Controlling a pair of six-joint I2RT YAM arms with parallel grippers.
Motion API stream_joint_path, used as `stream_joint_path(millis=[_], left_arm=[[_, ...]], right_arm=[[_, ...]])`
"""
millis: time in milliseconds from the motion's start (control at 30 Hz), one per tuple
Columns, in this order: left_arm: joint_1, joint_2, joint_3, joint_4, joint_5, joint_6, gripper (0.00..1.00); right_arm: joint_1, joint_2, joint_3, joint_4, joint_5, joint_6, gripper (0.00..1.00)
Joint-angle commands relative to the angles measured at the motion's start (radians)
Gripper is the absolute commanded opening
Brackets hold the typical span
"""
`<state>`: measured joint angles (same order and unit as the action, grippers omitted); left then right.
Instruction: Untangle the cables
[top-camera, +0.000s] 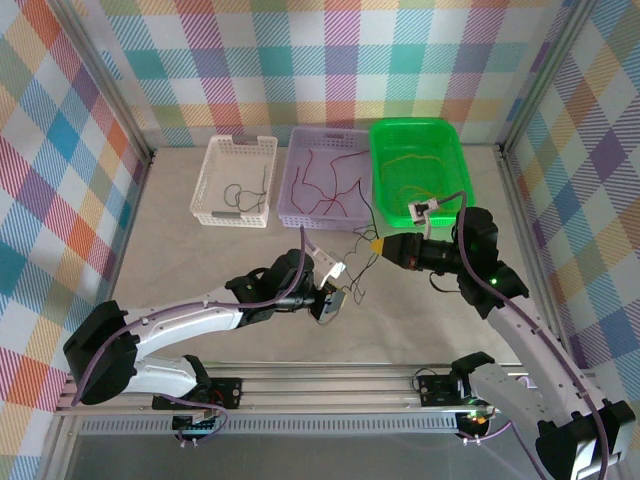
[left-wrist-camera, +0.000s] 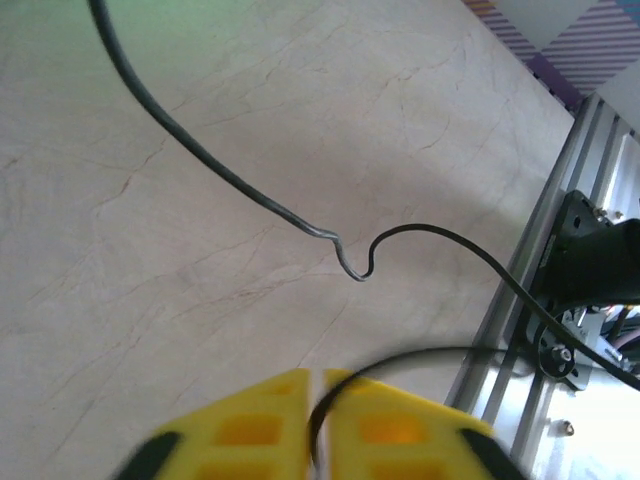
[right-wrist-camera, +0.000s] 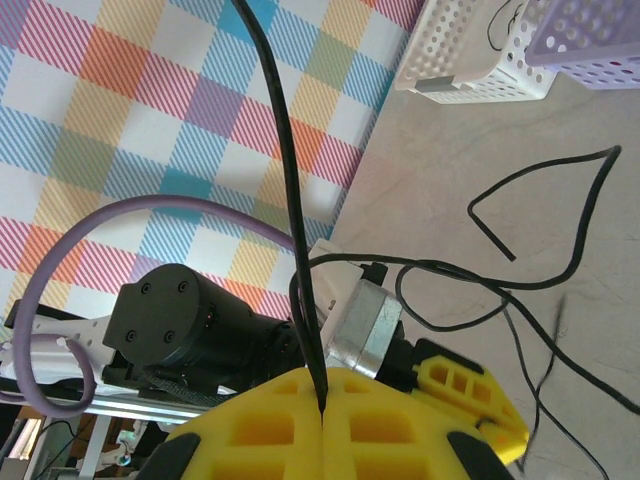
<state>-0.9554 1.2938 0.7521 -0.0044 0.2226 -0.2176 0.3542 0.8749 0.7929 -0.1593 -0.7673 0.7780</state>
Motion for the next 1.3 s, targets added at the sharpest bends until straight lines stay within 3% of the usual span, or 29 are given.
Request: stream_joint_path(millis=[0,333,667,867,1033,1167,1267], left_arm=[[-0.008,-0.057,-0.008,0.016,-0.009,-0.009,0.0],[0.032,-0.224,0.016,-0.022,0.03,-0.162,0.0],[0.07,-0.278,0.093,-0.094,0.026,-0.225,0.0],[0.089,-0.262,0.152,-0.131,-0.002,-0.26,0.0],[0.113,-0.256,0.214,-0.204,-0.06,-0.294,0.0],[0.125,-0.233,0.253,-0.246,-0.068,-0.309,0.0],[0.127,-0.222,0.253,-0.24,-0.05,-0.313,0.0]], right_arm=[[0.006,-0.001,0.002,-0.007,0.016,-0.018,0.0],[0.006,0.056,-0.076,-0.08,0.11,-0.125,0.03],[0.006,0.097,-0.158,-0.048,0.128,-0.184,0.52],[0.006,0.095,-0.228,0.002,0.152,-0.213,0.72],[0.006,0.074,-0.292,0.076,0.167,-0.193,0.81],[0.008,0.009,-0.394,0.3,0.112,-0.097,0.83],[0.03,-0.036,-0.429,0.375,0.139,-0.089,0.84]])
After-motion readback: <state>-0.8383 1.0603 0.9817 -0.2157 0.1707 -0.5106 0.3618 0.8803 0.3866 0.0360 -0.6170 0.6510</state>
